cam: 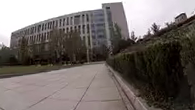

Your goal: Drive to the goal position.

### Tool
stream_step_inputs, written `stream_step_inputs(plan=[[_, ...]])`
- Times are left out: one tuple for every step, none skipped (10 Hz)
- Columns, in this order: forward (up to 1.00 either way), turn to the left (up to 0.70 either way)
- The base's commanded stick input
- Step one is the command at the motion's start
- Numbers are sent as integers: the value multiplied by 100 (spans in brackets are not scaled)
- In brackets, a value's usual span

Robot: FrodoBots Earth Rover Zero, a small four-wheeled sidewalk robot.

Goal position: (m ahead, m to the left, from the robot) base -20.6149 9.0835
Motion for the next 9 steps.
stream_step_inputs(plan=[[6, 0], [6, 0], [6, 0], [6, 0], [7, 0], [7, 0], [7, 0], [7, 0], [6, 0]])
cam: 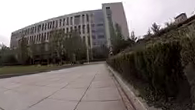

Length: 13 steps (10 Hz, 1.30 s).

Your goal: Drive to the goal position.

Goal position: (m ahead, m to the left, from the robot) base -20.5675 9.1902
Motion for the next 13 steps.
stream_step_inputs(plan=[[6, 0], [7, 0], [7, 0], [7, 0], [6, 0], [5, 0], [5, 0], [5, 0], [5, 0], [5, 0], [5, 0], [5, 0], [5, 0]])
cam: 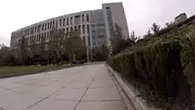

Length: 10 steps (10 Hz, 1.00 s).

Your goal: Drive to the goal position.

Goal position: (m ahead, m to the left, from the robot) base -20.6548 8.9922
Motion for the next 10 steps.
stream_step_inputs(plan=[[5, 0], [5, 0], [6, 0], [6, 0], [5, 0], [5, 0], [5, 0], [5, 0], [5, 0], [5, 0]])
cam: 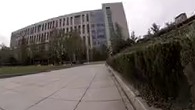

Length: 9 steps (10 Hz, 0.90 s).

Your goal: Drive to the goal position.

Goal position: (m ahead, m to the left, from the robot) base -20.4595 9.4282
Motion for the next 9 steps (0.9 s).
stream_step_inputs(plan=[[5, 0], [5, 0], [5, 0], [5, 0], [3, 0], [1, 0], [-5, 0], [-50, 0], [-68, 0]])
